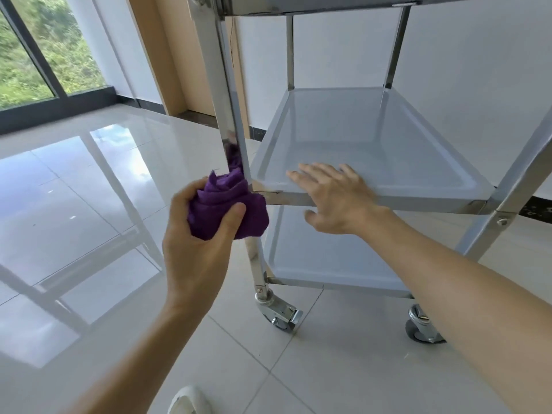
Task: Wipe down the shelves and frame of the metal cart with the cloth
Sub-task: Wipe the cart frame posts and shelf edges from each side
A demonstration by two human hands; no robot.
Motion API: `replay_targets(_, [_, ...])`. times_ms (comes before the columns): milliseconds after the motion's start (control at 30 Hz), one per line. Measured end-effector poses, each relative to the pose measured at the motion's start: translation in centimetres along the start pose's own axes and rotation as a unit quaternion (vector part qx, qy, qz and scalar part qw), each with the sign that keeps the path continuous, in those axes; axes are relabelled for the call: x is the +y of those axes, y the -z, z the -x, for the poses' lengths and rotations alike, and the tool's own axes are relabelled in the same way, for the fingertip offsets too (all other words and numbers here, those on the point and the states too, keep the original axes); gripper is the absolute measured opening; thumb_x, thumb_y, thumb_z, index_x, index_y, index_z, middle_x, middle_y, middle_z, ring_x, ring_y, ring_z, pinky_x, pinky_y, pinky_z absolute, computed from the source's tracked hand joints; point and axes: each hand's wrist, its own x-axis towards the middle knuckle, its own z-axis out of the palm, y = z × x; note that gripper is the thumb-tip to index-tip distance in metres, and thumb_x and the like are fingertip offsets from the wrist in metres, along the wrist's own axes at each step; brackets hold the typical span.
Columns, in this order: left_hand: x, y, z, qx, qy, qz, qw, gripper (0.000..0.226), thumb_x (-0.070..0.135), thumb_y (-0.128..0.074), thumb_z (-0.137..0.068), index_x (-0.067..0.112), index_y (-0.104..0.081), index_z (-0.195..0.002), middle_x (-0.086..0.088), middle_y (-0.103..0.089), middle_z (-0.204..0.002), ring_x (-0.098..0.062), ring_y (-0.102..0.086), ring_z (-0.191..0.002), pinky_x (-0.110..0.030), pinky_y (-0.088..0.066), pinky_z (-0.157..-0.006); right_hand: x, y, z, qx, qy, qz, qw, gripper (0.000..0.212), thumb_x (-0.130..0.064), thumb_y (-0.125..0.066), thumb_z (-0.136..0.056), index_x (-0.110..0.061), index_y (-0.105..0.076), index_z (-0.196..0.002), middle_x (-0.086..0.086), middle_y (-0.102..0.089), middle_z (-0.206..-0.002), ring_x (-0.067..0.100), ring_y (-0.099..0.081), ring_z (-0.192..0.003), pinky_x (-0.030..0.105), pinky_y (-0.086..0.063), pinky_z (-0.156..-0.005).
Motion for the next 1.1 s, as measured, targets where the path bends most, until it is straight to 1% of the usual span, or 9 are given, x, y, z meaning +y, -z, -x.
replay_targets(100, [-1.0,1.0,0.1,0.034,0.024,0.010,0.999,0.042,0.029,-0.075,-0.084,0.036,-0.054,-0.120,0.027,-0.061,-0.108,-0.002,-0.062,-0.098,-0.015,-0.053,-0.075,0.1,-0.3,0.0,0.021,-0.002,-0.008,1.000,0.072,-0.034,-0.049,-0.092,-0.036,-0.016,-0.156,-0.006,-0.020,-0.165,0.017,-0.021,-0.151,0.047,-0.023,-0.117])
replay_targets(267, [-3.2,-0.8,-0.3,-0.033,0.081,-0.013,0.996,0.053,0.026,-0.076,-0.083,0.035,-0.048,-0.128,0.017,-0.057,-0.119,-0.009,-0.059,-0.109,-0.040,-0.057,-0.088,0.0,-0.6,0.0,0.033,-0.010,-0.008,0.999,0.072,-0.032,-0.049,-0.091,-0.038,-0.018,-0.156,-0.009,-0.023,-0.164,0.017,-0.024,-0.150,0.048,-0.025,-0.118])
replay_targets(333, [-4.2,-2.8,-0.7,-0.056,0.096,-0.019,0.994,0.063,0.029,-0.077,-0.082,0.032,-0.042,-0.135,0.010,-0.054,-0.127,-0.011,-0.056,-0.116,-0.041,-0.054,-0.094,0.0,-0.9,0.0,0.041,-0.012,-0.011,0.999,0.072,-0.032,-0.050,-0.091,-0.039,-0.019,-0.156,-0.010,-0.025,-0.164,0.016,-0.025,-0.150,0.048,-0.025,-0.118])
replay_targets(467, [-5.9,-5.4,-1.2,-0.052,0.106,-0.014,0.993,0.079,0.035,-0.083,-0.074,0.034,-0.036,-0.138,0.014,-0.054,-0.127,-0.005,-0.054,-0.117,-0.039,-0.052,-0.098,0.2,-1.1,0.0,0.056,-0.018,-0.018,0.998,0.072,-0.031,-0.051,-0.089,-0.040,-0.022,-0.155,-0.011,-0.028,-0.162,0.015,-0.028,-0.149,0.047,-0.025,-0.118])
replay_targets(633, [-8.5,-5.2,-1.4,-0.067,0.120,-0.032,0.990,0.072,0.042,-0.083,-0.069,0.045,-0.040,-0.128,0.026,-0.061,-0.111,0.005,-0.060,-0.103,-0.028,-0.058,-0.083,0.3,-1.4,-0.2,0.066,-0.020,-0.022,0.997,0.071,-0.029,-0.050,-0.091,-0.039,-0.023,-0.155,-0.010,-0.027,-0.163,0.016,-0.028,-0.149,0.047,-0.025,-0.118])
replay_targets(767, [-12.8,-5.1,1.6,-0.104,0.189,-0.027,0.976,0.078,0.034,-0.085,-0.067,0.047,-0.040,-0.129,0.024,-0.062,-0.108,0.005,-0.061,-0.098,-0.015,-0.055,-0.069,0.4,-1.6,-0.1,0.082,-0.018,-0.023,0.996,0.068,-0.028,-0.050,-0.092,-0.038,-0.025,-0.155,-0.008,-0.029,-0.162,0.017,-0.030,-0.149,0.047,-0.027,-0.118])
replay_targets(833, [-15.5,-5.3,4.1,-0.124,0.247,-0.032,0.961,0.080,0.027,-0.085,-0.068,0.043,-0.039,-0.132,0.022,-0.061,-0.109,0.007,-0.061,-0.095,-0.015,-0.054,-0.066,0.4,-1.7,-0.2,0.089,-0.013,-0.019,0.996,0.068,-0.028,-0.050,-0.092,-0.038,-0.026,-0.154,-0.008,-0.029,-0.162,0.017,-0.031,-0.148,0.046,-0.029,-0.117])
replay_targets(933, [-18.4,-5.9,6.9,-0.136,0.307,-0.048,0.941,0.075,0.020,-0.082,-0.070,0.038,-0.040,-0.129,0.016,-0.063,-0.106,-0.004,-0.064,-0.098,-0.019,-0.054,-0.070,0.5,-1.9,-0.3,0.097,-0.012,-0.014,0.995,0.067,-0.028,-0.050,-0.091,-0.038,-0.027,-0.154,-0.008,-0.031,-0.161,0.017,-0.033,-0.147,0.045,-0.033,-0.114])
replay_targets(1100, [-17.1,-6.9,5.7,-0.068,0.262,-0.035,0.962,0.067,0.023,-0.082,-0.070,0.034,-0.047,-0.126,0.013,-0.063,-0.108,0.002,-0.062,-0.093,-0.008,-0.050,-0.061,0.6,-1.8,-0.5,0.097,-0.011,-0.011,0.995,0.068,-0.028,-0.050,-0.091,-0.038,-0.026,-0.154,-0.009,-0.030,-0.162,0.017,-0.032,-0.148,0.045,-0.034,-0.113])
